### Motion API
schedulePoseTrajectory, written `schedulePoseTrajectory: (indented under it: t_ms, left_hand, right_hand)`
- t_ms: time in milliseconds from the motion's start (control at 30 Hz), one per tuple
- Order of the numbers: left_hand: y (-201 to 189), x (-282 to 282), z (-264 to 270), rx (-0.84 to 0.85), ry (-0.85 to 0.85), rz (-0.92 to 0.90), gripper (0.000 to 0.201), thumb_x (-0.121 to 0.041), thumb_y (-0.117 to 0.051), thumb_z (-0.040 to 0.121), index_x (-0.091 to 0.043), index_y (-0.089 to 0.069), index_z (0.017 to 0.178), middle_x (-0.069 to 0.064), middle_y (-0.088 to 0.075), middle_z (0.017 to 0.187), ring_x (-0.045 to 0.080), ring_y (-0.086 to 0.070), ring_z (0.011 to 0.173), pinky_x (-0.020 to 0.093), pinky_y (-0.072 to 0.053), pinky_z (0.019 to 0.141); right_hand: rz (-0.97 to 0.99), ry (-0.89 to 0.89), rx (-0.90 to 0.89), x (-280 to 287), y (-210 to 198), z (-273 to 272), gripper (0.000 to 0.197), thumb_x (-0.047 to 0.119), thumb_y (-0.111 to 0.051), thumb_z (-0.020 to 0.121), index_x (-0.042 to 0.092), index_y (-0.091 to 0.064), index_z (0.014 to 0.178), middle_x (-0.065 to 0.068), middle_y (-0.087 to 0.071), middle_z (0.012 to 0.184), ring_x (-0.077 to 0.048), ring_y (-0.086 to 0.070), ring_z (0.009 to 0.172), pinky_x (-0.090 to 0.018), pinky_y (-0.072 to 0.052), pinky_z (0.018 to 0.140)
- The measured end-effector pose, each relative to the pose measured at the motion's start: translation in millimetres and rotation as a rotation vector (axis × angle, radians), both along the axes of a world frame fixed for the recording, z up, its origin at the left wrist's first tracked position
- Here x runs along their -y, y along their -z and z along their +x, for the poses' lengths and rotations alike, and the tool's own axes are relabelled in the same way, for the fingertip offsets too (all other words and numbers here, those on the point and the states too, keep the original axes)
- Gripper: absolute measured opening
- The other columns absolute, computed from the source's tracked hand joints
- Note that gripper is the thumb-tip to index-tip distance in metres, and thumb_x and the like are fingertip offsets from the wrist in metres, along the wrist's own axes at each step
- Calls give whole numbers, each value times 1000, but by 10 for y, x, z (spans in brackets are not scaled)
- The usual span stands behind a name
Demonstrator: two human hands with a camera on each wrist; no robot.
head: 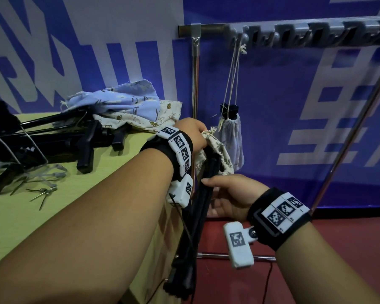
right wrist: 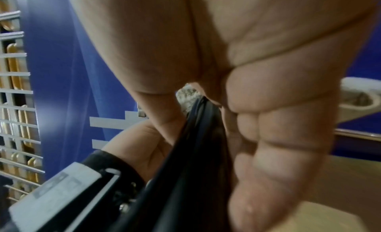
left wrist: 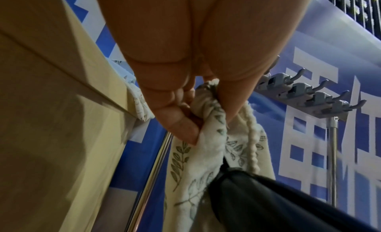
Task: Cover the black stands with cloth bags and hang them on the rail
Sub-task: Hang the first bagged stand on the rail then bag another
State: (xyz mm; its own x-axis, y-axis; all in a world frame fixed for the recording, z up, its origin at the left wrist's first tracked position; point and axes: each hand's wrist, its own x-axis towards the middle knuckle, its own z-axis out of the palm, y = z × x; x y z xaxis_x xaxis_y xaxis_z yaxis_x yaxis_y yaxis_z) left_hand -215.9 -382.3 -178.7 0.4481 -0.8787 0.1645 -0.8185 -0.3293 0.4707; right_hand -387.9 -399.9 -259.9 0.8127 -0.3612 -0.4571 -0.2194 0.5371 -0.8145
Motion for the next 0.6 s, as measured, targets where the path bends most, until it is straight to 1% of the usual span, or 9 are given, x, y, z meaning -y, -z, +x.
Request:
schedulePoseTrajectory:
  t_ms: [100,167,200,233,300,333,400,500,600]
  left_hand:
    - [33,-1,-15,-45,45,64,16,-12,-69,84,-27,-75,83,-3,-75,81,19,-71,80,35,-62,77]
    - [71,-15,-59,-148,107,122,18,-7,-70,84,-22,-77,88,1,-76,80,18,-70,74,33,-61,70]
    - [81,-31,-87,-195,138,146,18,-6,-71,84,-21,-78,90,4,-76,81,18,-69,73,34,-61,68]
    - [82,-47,-125,-222,166,168,17,-7,-72,83,-20,-78,92,6,-78,85,18,-70,74,35,-61,69]
    - [70,-46,-172,-206,203,206,14,-14,-74,85,-21,-79,97,5,-79,93,19,-72,82,37,-61,78]
    - [59,-42,-184,-185,202,217,13,-18,-74,88,-21,-79,99,4,-78,94,19,-73,87,36,-60,81]
    - [46,-31,-179,-177,166,207,12,-21,-72,90,-21,-79,100,4,-78,96,22,-73,94,37,-60,84]
    - [73,-6,-114,-235,107,145,8,-19,-70,90,-21,-78,93,5,-78,94,25,-74,94,42,-61,86]
    - [91,-7,-98,-351,85,82,10,-17,-68,91,-16,-78,92,11,-77,87,26,-73,83,45,-62,81]
  right_hand:
    - [31,168,40,45,32,45,36,16,-59,105,-3,-62,135,-24,-75,109,-31,-75,89,-45,-64,84]
    - [83,242,94,61,10,54,46,18,-59,106,-7,-57,144,-30,-69,133,-35,-73,106,-52,-56,106]
    - [117,270,130,67,-6,58,47,19,-58,107,-5,-57,147,-29,-64,141,-37,-70,116,-53,-53,111]
    - [152,307,169,90,-5,61,45,20,-58,108,-2,-57,147,-29,-64,141,-38,-70,120,-53,-56,108]
    - [207,392,226,131,-16,46,42,21,-60,108,0,-59,144,-29,-73,125,-37,-78,102,-50,-68,78]
    - [236,419,242,138,-33,21,41,23,-62,108,-1,-60,142,-29,-75,118,-38,-80,92,-48,-68,65]
    - [323,425,256,130,-91,-48,38,24,-63,107,-3,-62,133,-30,-76,109,-41,-80,80,-47,-64,52]
    - [391,371,232,101,-197,-153,30,16,-61,105,-11,-66,115,-30,-75,98,-46,-78,73,-54,-63,50]
    - [382,179,150,75,-188,-161,34,15,-65,97,-14,-66,114,-29,-73,103,-44,-79,80,-55,-67,67]
